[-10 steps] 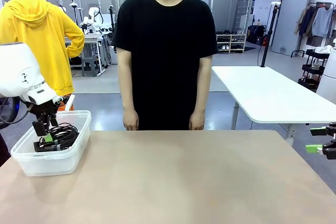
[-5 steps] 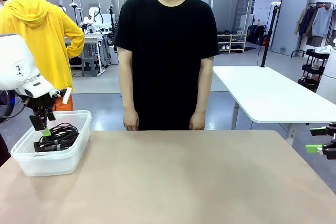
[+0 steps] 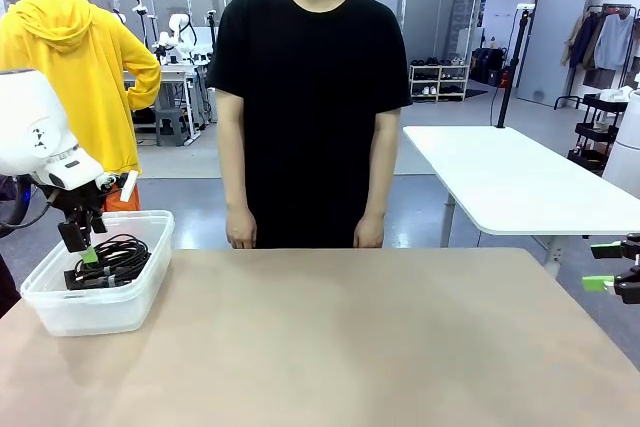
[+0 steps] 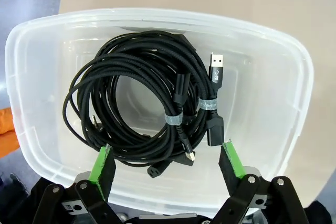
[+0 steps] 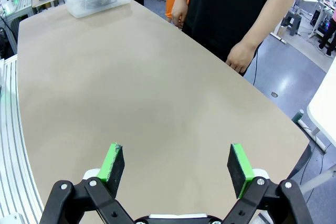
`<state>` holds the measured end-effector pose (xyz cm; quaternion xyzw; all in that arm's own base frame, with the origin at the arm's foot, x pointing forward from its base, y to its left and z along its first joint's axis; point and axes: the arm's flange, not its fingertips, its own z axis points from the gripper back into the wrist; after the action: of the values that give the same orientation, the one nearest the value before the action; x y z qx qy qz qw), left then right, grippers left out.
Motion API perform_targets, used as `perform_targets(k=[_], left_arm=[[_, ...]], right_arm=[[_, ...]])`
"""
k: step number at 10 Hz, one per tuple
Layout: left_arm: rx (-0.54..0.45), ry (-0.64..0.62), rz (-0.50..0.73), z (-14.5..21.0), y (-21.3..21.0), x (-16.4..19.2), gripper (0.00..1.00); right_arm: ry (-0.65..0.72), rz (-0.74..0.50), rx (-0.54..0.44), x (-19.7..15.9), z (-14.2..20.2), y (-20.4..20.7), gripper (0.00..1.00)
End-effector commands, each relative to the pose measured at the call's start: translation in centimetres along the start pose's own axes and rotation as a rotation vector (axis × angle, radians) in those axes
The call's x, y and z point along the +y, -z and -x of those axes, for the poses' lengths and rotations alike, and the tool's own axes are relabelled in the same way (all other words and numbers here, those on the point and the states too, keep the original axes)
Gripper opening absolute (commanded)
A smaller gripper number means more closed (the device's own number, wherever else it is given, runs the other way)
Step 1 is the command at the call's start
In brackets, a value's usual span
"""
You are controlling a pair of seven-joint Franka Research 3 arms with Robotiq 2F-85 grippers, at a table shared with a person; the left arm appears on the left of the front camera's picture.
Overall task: Organize and store the cables.
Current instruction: Place the USB Extension Cable into the Organizing box.
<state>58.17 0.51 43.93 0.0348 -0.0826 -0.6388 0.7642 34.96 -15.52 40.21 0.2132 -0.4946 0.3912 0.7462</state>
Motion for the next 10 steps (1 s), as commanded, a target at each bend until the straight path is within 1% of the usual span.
perform_targets(k=[1, 10], left_arm=[[0.0, 0.009, -0.009, 0.08, -0.01, 0.14, 1.0], [0.0, 0.009, -0.009, 0.08, -0.01, 0.14, 1.0]], right_arm=[[0.001, 0.0, -0.007, -0.01, -0.05, -0.01, 1.0], [0.001, 0.0, -0.007, -0.01, -0.05, -0.01, 1.0]])
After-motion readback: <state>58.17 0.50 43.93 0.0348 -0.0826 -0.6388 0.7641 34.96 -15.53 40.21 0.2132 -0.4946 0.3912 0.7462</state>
